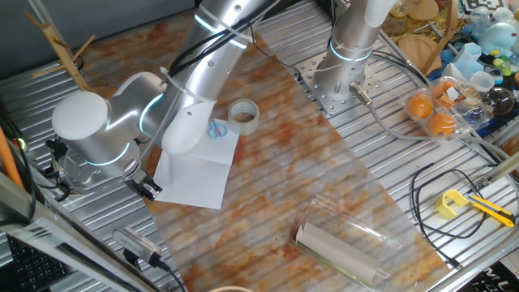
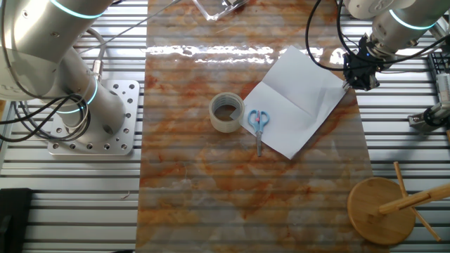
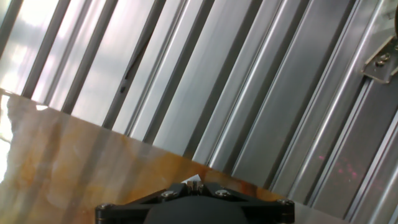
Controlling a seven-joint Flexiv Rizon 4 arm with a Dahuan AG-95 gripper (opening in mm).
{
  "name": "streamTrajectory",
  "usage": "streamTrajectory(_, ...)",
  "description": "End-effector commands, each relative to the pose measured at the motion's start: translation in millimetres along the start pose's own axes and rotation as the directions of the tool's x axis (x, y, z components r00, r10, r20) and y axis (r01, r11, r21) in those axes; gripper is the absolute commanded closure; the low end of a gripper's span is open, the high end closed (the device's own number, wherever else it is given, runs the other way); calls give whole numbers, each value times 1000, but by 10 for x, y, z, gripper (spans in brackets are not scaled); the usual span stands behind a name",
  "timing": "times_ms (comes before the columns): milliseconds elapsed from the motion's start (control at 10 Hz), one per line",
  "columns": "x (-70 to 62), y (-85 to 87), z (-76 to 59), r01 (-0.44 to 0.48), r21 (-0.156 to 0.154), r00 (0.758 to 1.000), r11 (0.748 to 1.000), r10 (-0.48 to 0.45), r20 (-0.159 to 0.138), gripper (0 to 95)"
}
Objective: Unfold a piece of paper
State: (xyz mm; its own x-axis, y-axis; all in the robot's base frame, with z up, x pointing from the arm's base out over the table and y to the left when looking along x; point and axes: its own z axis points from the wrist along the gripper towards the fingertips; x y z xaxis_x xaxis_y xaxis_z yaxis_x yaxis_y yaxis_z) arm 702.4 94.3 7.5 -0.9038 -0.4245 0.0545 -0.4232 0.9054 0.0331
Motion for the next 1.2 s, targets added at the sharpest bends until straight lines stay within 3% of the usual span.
streamTrajectory(100,-3,11,-11,2,-4,1000,1000,-2,-3,950)
streamTrajectory(400,-6,103,18,-5,-4,1000,1000,5,-3,950)
streamTrajectory(600,-1,186,-51,-8,-2,1000,1000,8,-20,950)
streamTrajectory(1200,206,232,-23,6,-6,1000,1000,-6,-17,950)
